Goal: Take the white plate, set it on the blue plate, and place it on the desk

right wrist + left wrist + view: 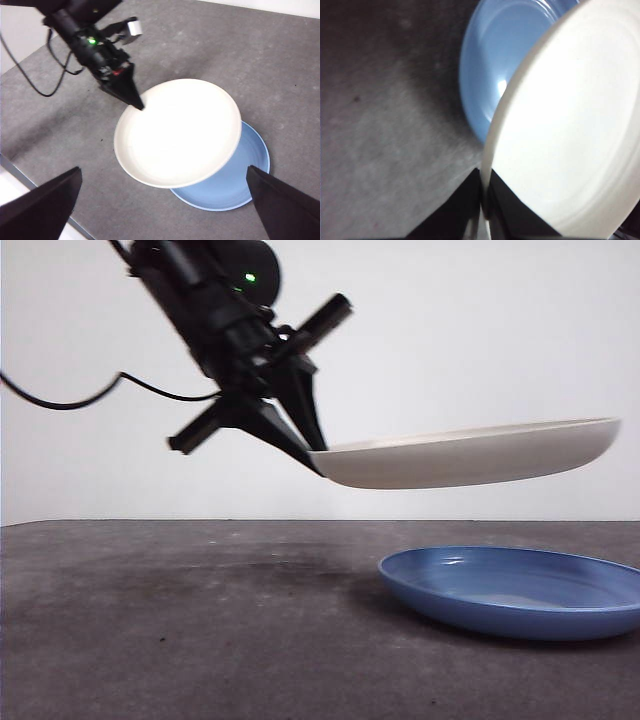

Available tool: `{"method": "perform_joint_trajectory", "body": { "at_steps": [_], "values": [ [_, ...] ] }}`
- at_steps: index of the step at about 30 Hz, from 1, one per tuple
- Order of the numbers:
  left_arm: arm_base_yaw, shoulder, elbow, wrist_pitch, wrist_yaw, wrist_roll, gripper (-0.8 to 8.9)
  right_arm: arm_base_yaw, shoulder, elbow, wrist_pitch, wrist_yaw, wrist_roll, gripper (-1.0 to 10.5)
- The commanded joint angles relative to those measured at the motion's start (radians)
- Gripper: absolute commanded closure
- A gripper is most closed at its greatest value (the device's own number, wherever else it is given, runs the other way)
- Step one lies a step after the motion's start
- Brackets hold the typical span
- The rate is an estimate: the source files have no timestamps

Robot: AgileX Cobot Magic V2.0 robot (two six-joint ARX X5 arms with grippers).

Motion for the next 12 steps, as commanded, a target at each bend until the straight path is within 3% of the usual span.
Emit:
{"method": "perform_joint_trajectory", "body": {
  "at_steps": [1,12],
  "values": [
    [-0.027,0.085,0.092,-0.018,-0.007,-0.011,7.98,0.007,-0.003,0.019,0.010,0.003,-0.008,4.0],
    [-0.084,0.375,0.457,-0.200,-0.053,-0.010,7.98,0.007,-0.007,0.019,0.017,-0.004,-0.008,4.0]
  ]
}}
